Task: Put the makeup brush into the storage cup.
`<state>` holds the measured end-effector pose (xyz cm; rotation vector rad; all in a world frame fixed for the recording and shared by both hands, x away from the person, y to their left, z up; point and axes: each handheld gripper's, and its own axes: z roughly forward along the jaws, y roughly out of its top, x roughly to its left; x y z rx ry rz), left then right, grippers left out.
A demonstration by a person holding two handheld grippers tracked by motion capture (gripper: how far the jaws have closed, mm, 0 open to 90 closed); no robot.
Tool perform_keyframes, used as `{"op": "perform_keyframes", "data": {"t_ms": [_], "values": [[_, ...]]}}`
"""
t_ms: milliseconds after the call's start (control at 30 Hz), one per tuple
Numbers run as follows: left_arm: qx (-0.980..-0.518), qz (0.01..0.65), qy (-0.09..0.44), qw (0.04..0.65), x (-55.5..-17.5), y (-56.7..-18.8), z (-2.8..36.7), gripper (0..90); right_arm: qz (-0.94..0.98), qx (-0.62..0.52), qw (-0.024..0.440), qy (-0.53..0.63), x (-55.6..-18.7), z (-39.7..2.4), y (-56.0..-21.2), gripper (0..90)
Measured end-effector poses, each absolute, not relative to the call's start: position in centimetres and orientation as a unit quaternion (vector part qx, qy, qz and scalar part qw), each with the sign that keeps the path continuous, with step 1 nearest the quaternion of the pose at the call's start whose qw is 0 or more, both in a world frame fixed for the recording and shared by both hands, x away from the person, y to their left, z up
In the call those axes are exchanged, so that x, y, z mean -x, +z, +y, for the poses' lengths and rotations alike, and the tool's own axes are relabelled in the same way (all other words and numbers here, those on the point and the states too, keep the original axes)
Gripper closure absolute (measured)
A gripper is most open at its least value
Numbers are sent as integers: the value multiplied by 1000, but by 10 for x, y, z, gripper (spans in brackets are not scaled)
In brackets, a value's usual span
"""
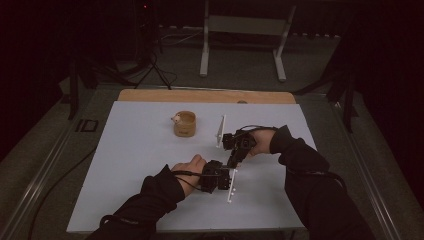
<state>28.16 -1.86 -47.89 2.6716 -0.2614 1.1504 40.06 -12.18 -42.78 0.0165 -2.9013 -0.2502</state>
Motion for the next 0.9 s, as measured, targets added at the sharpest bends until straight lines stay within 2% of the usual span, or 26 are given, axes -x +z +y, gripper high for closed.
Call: {"op": "perform_keyframes", "data": {"t_ms": [67, 300, 900], "values": [[-910, -89, 390, 112, -282, -479, -18, 804, -989, -6, 118, -84, -401, -120, -430, 840], [-913, -85, 382, 117, -285, -476, -17, 836, -990, -1, 121, -77, -400, -119, -431, 840], [-902, -87, 400, 136, -286, -478, -12, 845, -988, 21, 131, -79, -405, -120, -429, 832]]}}
